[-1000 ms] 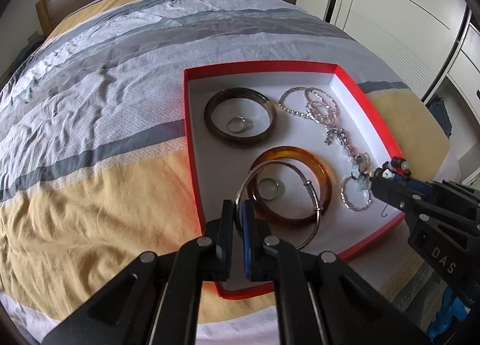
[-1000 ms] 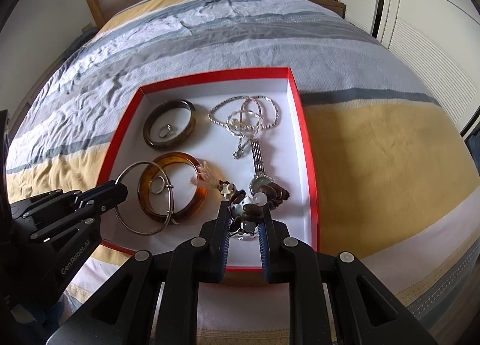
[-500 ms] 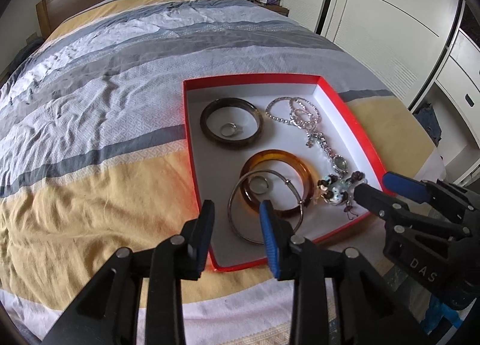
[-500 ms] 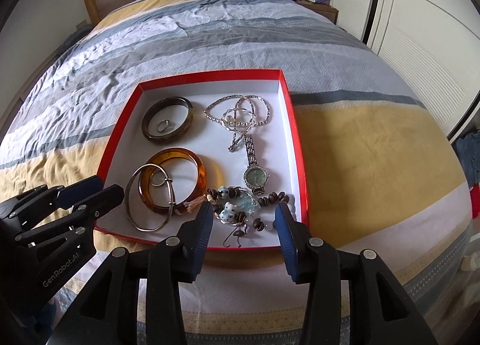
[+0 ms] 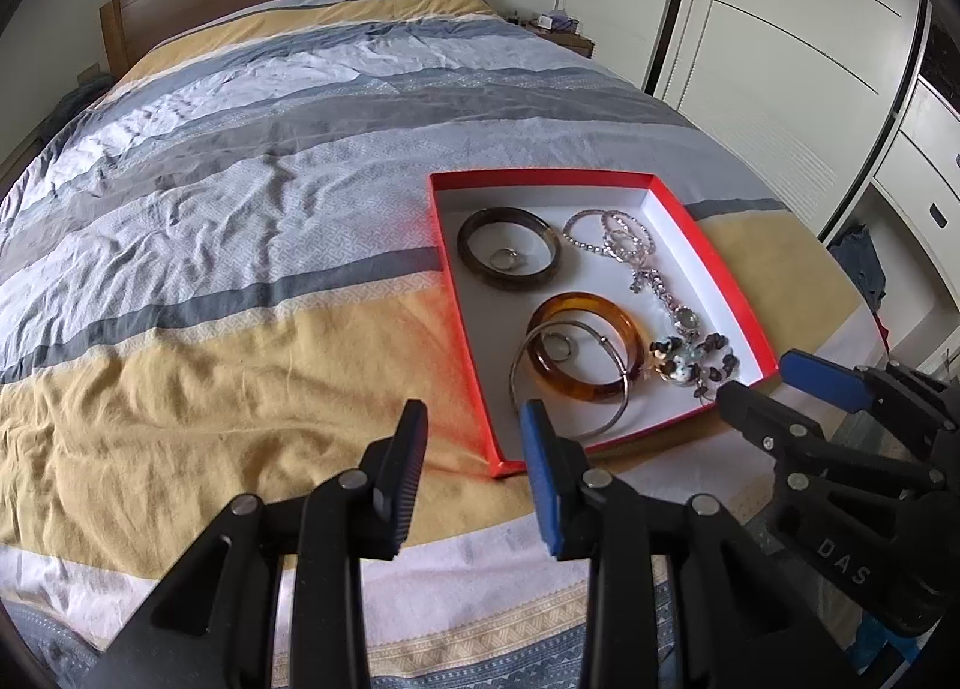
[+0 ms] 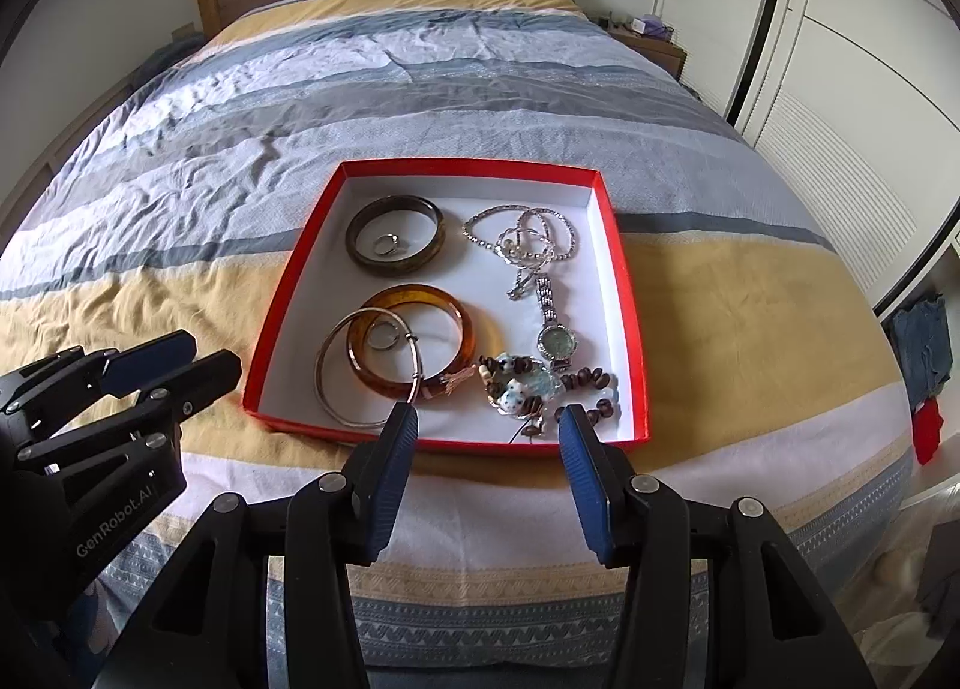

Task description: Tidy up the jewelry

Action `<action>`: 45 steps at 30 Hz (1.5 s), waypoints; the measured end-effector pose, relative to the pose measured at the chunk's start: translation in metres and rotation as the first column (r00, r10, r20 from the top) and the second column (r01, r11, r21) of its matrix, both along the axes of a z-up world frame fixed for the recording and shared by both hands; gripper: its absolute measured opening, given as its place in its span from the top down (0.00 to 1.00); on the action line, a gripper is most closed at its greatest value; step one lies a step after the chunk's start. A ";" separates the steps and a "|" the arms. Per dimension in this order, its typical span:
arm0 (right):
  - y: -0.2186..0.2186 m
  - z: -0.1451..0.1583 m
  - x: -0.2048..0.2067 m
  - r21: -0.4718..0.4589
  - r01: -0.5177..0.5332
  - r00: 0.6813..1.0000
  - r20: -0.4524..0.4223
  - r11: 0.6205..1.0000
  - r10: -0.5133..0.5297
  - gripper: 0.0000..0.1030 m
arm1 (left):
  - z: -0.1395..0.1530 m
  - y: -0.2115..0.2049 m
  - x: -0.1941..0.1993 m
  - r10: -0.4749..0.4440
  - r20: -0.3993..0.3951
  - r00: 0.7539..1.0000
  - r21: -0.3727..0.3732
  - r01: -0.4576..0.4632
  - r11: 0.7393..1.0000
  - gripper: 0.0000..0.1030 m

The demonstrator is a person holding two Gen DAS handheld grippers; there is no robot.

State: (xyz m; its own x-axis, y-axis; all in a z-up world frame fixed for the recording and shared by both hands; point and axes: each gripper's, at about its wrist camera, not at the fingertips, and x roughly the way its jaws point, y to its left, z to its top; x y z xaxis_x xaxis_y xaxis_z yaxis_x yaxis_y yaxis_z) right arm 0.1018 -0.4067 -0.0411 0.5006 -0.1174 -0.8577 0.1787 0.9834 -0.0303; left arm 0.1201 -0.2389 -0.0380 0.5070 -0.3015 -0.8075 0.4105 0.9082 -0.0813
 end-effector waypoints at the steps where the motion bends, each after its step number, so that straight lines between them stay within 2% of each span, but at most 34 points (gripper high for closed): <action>1: 0.002 0.001 -0.001 -0.002 -0.002 1.000 0.000 1.000 0.002 0.53 | 0.001 0.003 -0.001 0.001 0.000 1.000 -0.001 -0.001 1.000 0.70; 24: 0.041 0.036 -0.057 -0.031 -0.014 0.997 0.080 0.999 0.017 0.51 | 0.019 0.061 -0.050 0.059 0.078 0.995 0.033 -0.062 0.998 0.70; 28: 0.047 0.042 -0.072 -0.030 -0.014 0.994 0.104 0.999 0.017 0.47 | 0.024 0.077 -0.060 0.083 0.099 0.992 0.028 -0.087 0.996 0.58; 32: 0.055 0.047 -0.084 -0.030 -0.024 0.992 0.127 0.999 0.028 0.46 | 0.032 0.089 -0.073 0.096 0.129 0.987 0.025 -0.100 0.995 0.53; 33: 0.056 0.048 -0.087 -0.028 -0.024 0.991 0.133 0.999 0.028 0.43 | 0.033 0.090 -0.077 0.095 0.135 0.986 0.024 -0.100 0.995 0.52; 38: 0.064 0.052 -0.100 -0.027 -0.029 0.987 0.157 0.999 0.033 0.38 | 0.037 0.100 -0.091 0.099 0.156 0.983 0.028 -0.105 0.994 0.50; 42: 0.066 0.053 -0.107 -0.020 -0.026 0.984 0.176 0.999 0.029 0.31 | 0.040 0.103 -0.100 0.097 0.168 0.981 0.028 -0.103 0.994 0.50; 45: 0.067 0.053 -0.111 -0.019 -0.024 0.982 0.185 1.000 0.028 0.30 | 0.043 0.104 -0.106 0.094 0.180 0.979 0.027 -0.101 0.995 0.49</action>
